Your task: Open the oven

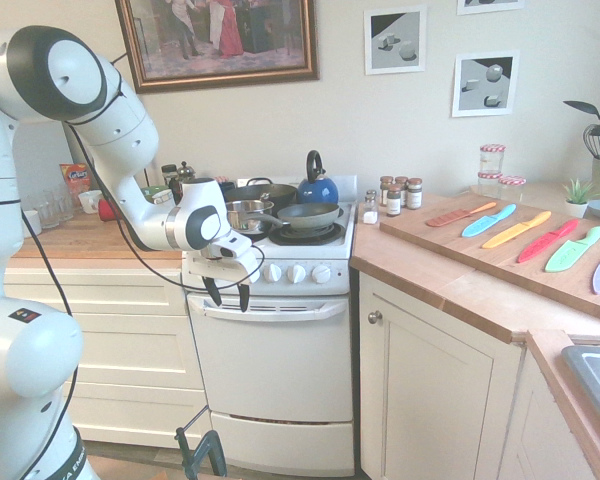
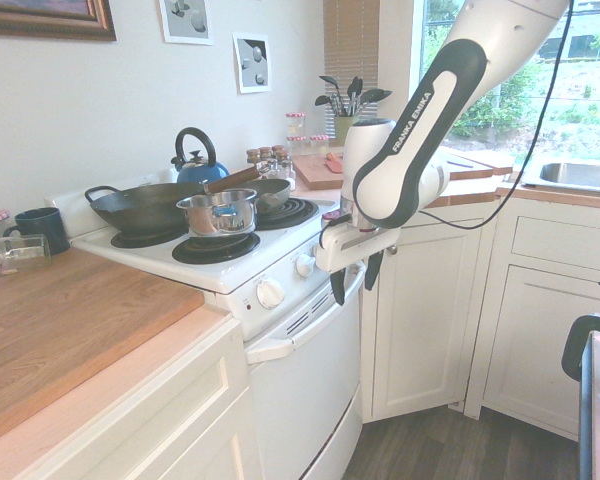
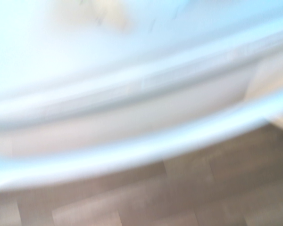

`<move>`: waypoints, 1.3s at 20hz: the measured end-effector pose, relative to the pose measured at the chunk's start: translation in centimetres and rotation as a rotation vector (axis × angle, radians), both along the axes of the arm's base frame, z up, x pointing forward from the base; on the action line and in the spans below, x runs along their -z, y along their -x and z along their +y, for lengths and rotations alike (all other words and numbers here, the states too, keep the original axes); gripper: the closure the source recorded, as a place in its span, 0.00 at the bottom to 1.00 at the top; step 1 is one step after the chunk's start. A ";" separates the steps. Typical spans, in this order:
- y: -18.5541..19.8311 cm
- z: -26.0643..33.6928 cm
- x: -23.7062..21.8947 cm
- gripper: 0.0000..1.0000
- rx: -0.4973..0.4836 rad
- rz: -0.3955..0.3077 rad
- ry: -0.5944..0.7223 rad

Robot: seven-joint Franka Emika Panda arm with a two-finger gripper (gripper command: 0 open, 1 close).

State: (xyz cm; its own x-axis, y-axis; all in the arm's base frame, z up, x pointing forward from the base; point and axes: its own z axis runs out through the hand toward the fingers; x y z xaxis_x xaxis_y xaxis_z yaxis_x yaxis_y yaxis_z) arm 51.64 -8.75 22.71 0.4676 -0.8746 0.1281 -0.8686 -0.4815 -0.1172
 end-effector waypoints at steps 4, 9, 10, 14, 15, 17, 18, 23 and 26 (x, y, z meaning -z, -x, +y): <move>-2.6 0.6 1.7 0.00 -0.044 -0.046 -0.003; -4.7 1.0 3.8 0.00 -0.070 -0.078 0.000; -5.0 1.1 4.1 0.00 -0.075 -0.083 -0.001; -6.2 1.2 6.3 0.00 -0.083 -0.083 -0.001; -6.3 1.1 6.8 0.00 -0.088 -0.080 0.001; -6.3 1.0 7.1 0.00 -0.106 -0.077 0.006; -6.2 1.0 7.2 0.00 -0.120 -0.078 0.011; -4.4 0.0 7.5 0.00 -0.226 -0.117 0.073; -3.0 -1.0 7.3 0.00 -0.238 -0.121 0.091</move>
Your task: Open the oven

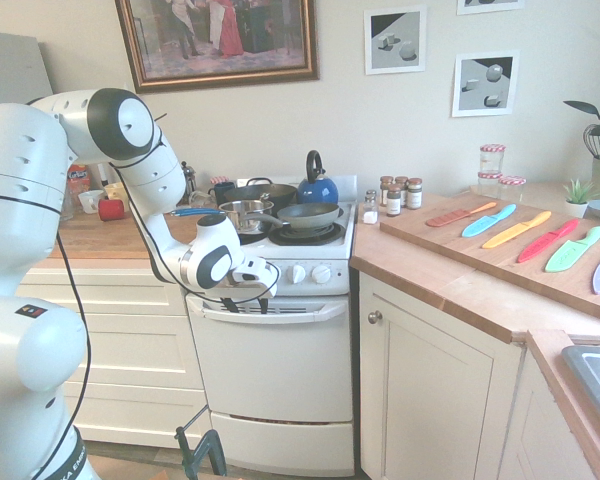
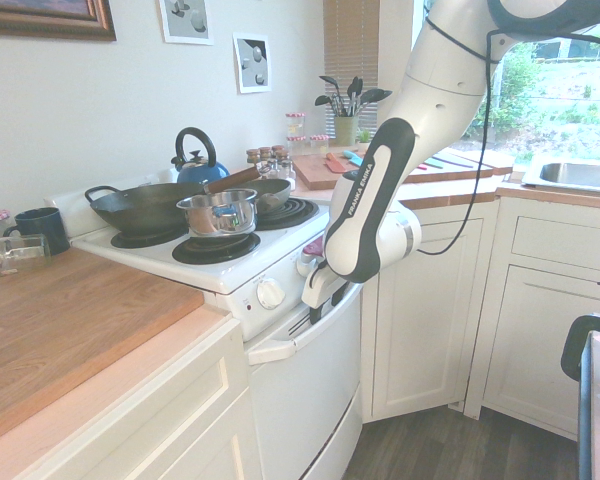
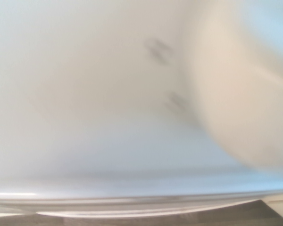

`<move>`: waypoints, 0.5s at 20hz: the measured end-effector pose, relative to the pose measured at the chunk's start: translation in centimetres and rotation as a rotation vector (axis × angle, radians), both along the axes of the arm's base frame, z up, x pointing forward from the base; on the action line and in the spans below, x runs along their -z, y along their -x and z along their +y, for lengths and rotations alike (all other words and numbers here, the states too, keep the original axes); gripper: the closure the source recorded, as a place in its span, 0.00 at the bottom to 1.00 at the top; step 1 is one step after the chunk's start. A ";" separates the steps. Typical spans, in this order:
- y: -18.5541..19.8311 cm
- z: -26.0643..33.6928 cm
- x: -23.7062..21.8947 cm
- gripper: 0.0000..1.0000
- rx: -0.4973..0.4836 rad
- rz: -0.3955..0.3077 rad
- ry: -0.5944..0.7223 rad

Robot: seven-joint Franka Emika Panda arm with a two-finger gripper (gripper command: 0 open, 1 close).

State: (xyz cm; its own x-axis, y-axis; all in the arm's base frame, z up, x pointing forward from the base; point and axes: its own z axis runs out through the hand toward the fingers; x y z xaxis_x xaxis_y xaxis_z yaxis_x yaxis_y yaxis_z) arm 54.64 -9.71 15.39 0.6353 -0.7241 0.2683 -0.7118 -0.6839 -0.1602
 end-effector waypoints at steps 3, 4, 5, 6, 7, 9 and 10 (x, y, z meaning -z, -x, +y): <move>2.1 -1.4 0.8 0.00 0.003 0.036 0.000; 3.0 -2.1 1.3 0.00 0.012 0.056 -0.003; 4.1 -2.9 2.0 0.00 0.024 0.077 -0.007; 5.1 -3.7 2.5 0.00 0.035 0.095 -0.010; 5.9 -4.6 2.9 0.00 0.045 0.108 -0.011; 7.0 -6.5 3.3 0.00 0.058 0.121 -0.011; 7.4 -7.4 3.4 0.00 0.060 0.125 -0.010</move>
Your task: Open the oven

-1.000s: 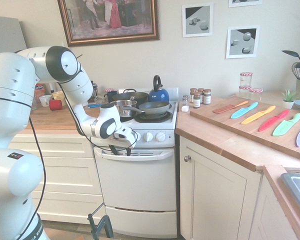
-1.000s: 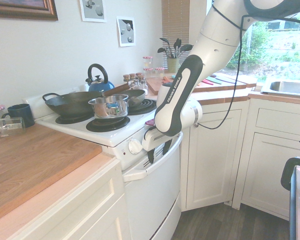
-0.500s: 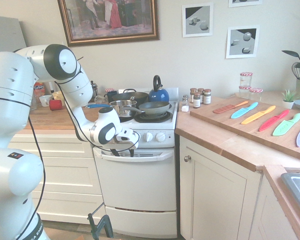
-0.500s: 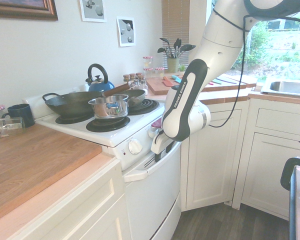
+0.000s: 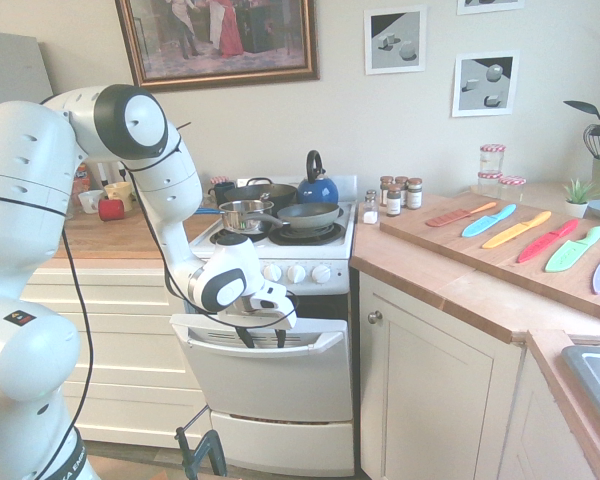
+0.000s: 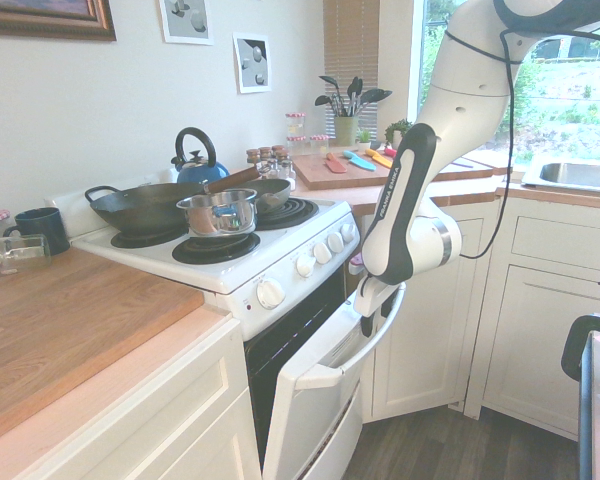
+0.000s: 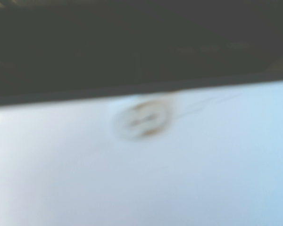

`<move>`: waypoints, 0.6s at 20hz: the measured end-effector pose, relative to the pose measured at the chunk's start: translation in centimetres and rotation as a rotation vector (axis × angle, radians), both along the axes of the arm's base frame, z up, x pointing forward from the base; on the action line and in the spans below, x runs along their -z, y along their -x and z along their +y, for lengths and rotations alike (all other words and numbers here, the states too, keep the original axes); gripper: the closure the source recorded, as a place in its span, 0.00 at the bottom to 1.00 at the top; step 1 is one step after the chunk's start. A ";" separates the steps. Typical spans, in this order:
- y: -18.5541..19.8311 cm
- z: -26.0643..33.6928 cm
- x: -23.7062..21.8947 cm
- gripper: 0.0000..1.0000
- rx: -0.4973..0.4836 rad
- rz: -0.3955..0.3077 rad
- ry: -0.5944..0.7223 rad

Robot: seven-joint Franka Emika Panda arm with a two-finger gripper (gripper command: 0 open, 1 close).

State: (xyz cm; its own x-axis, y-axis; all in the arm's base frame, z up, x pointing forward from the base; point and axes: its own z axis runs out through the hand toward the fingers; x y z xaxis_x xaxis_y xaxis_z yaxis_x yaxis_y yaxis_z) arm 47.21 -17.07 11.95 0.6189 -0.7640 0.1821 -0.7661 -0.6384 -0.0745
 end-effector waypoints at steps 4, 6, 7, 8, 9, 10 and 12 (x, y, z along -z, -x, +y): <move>1.9 -2.4 1.0 0.00 -0.033 0.026 -0.006; 3.0 -3.7 1.9 0.00 -0.056 0.044 -0.005; 3.6 -4.3 2.4 0.00 -0.069 0.053 -0.004; 4.1 -4.8 2.9 0.00 -0.081 0.061 -0.003; 4.6 -5.2 3.5 0.00 -0.094 0.067 -0.003; 5.1 -5.4 3.9 0.00 -0.106 0.073 -0.006; 6.3 -5.7 4.7 0.00 -0.119 0.080 -0.013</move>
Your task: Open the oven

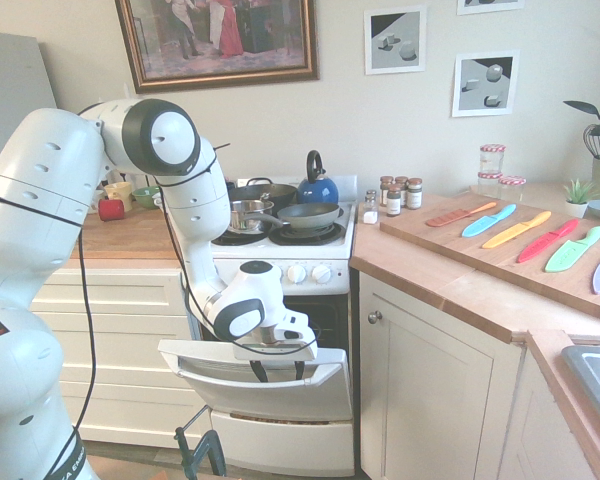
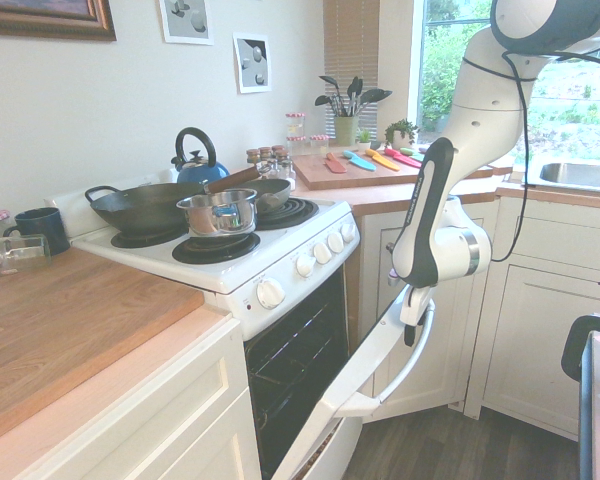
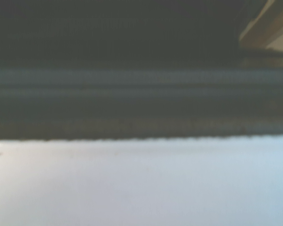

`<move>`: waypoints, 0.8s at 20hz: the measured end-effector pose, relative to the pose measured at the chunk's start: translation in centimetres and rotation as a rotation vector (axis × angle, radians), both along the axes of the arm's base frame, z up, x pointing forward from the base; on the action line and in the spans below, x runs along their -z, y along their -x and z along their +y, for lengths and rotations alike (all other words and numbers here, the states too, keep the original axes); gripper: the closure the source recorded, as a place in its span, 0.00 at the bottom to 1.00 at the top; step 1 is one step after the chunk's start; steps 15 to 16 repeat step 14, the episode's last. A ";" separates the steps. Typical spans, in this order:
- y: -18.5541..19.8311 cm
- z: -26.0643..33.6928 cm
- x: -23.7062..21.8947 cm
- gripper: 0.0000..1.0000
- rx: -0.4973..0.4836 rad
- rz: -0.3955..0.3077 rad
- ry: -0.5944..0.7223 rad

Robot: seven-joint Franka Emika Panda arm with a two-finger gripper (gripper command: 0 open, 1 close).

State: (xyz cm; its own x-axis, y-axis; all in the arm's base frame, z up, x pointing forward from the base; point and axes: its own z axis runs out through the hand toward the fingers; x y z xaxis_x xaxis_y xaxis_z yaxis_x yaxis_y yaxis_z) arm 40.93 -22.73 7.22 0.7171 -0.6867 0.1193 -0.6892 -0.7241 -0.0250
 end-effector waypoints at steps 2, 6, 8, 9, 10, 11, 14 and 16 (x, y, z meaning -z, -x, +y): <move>1.4 -0.2 1.0 0.00 -0.015 0.008 -0.007; 2.9 -0.7 1.7 0.00 -0.020 -0.004 -0.026; 3.3 -1.4 -0.2 0.00 -0.006 -0.025 -0.013; 3.8 -2.0 -1.8 0.00 0.027 -0.039 -0.002; 4.4 -2.7 -3.6 0.00 0.083 -0.052 0.006; 4.7 -3.1 -5.3 0.00 0.131 -0.066 0.013; 5.5 -1.7 -9.3 0.00 0.146 -0.039 0.006; 5.5 -1.7 -9.3 0.00 0.146 -0.039 0.006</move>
